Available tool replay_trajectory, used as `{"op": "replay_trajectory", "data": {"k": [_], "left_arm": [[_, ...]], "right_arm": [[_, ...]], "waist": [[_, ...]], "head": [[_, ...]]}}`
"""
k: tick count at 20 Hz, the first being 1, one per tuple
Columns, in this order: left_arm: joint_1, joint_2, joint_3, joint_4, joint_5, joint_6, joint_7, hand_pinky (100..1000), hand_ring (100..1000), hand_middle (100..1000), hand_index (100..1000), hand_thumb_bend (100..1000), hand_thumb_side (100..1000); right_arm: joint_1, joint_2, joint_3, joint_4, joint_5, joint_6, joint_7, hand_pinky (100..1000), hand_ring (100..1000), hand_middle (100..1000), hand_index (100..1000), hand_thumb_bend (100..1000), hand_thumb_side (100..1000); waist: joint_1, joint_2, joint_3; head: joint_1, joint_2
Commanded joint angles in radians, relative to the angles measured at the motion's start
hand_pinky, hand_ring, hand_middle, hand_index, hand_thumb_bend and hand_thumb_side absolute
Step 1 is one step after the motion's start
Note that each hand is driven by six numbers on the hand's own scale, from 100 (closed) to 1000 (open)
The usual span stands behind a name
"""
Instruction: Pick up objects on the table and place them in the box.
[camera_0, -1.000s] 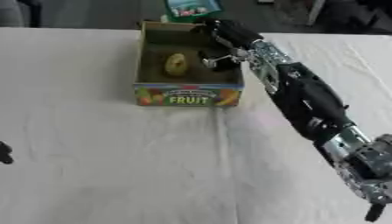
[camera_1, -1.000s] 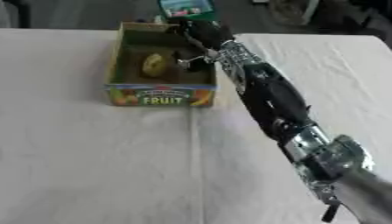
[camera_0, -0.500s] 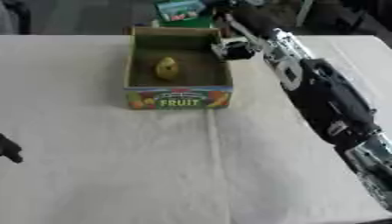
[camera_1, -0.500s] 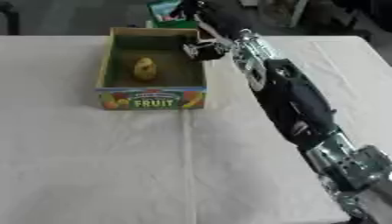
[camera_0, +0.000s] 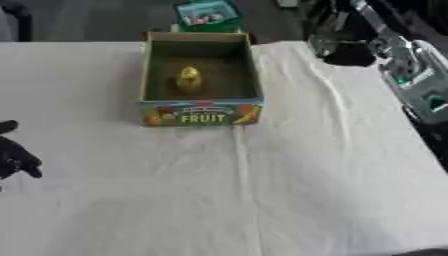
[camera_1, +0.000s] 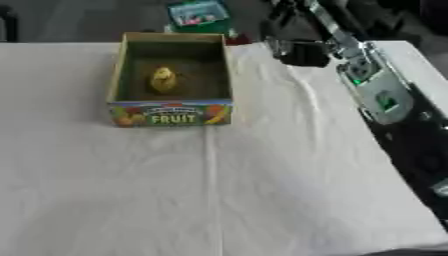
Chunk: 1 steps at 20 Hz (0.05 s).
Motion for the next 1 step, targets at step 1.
{"op": "replay_trajectory", "data": {"k": [1], "left_arm": [[-0.001,0.015,0.015,-0.010,-0.004,-0.003,0.012,454,516,465,816,142,674]], "right_arm": [[0.045,-0.026,-0.063,-0.071,-0.104,0.035,0.007,466,589,668,800,100,322]], "waist": [[0.003,-0.012,-0.008]], "head": [[0.015,-0.010]]}}
